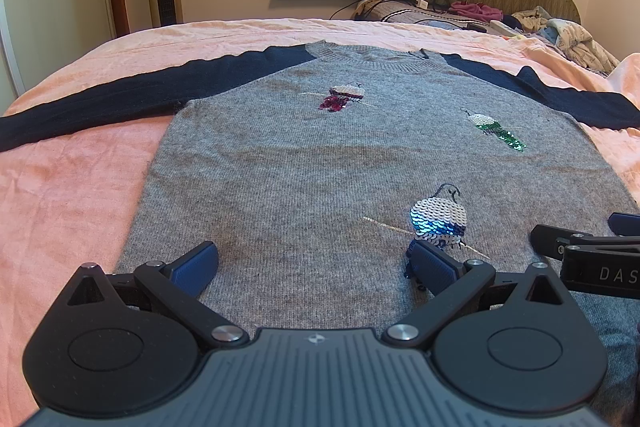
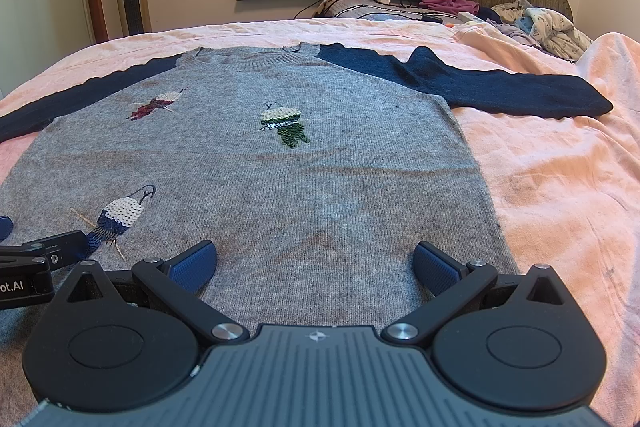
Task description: Fold small clothes
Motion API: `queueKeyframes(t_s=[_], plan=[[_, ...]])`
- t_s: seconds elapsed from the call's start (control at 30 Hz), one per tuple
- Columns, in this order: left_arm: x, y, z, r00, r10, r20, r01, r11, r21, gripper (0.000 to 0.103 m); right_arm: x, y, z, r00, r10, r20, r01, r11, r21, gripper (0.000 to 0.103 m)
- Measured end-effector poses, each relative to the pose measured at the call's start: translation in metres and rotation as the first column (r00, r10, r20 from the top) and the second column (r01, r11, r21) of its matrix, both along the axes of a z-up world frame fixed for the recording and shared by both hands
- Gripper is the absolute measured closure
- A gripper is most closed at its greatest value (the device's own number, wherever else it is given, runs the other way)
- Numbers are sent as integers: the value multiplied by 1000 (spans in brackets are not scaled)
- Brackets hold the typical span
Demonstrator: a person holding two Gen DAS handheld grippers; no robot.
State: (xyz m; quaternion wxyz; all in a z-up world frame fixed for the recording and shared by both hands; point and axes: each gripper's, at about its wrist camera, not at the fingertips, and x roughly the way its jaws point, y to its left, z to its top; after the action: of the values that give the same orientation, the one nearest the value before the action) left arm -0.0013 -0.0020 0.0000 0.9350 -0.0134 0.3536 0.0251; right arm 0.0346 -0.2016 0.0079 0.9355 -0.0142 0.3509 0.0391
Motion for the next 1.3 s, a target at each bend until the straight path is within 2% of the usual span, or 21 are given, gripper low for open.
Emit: queueKeyframes(t_s=[1.17, 1.23, 1.3], plan=[[0, 0, 0, 1000, 0, 1, 0, 1000, -2, 0, 2, 2, -1, 1000, -1, -3, 1, 1000, -2, 0], [0, 0, 0, 1000, 0, 1, 0, 1000, -2, 0, 6, -4, 7, 999, 25, -23, -25, 999, 22, 0], [0, 0, 0, 1000, 0, 1, 0, 1000, -2, 0, 16, -22, 20, 999, 34, 1, -34, 991, 132, 0]])
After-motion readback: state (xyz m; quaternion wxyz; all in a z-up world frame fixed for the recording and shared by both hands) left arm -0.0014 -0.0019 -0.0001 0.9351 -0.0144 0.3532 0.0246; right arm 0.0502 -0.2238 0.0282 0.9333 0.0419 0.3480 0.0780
